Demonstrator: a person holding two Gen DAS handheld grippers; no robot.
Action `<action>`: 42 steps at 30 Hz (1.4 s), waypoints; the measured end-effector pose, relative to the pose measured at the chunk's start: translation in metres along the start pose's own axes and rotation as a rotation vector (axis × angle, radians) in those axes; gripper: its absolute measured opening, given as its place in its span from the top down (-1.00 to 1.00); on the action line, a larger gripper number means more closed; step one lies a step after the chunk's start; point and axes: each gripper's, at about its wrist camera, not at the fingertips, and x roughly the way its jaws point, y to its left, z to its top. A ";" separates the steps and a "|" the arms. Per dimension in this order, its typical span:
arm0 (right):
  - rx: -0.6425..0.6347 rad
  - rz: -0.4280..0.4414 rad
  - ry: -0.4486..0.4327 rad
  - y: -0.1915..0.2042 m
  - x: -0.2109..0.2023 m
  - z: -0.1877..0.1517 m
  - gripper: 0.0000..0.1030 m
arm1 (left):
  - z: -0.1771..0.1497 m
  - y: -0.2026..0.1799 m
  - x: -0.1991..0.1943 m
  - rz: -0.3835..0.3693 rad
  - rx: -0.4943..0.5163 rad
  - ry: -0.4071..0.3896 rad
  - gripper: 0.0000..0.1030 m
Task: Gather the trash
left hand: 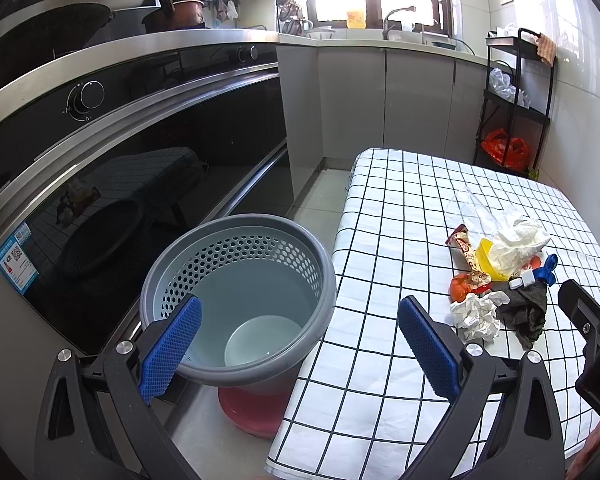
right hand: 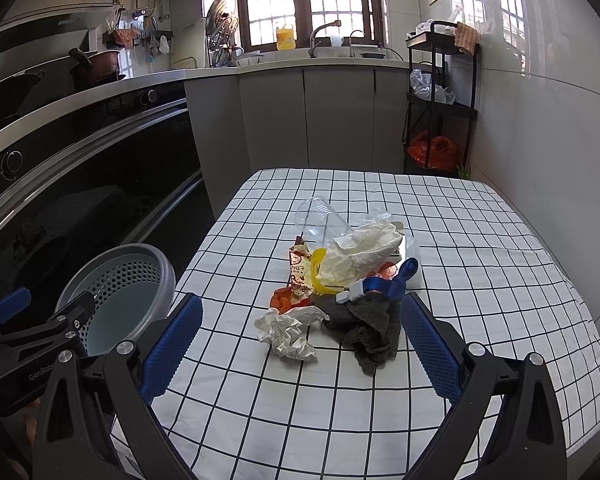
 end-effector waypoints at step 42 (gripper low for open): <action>0.044 -0.009 0.171 -0.088 0.044 -0.023 -0.84 | -0.006 -0.046 0.035 -0.110 0.075 0.138 -0.87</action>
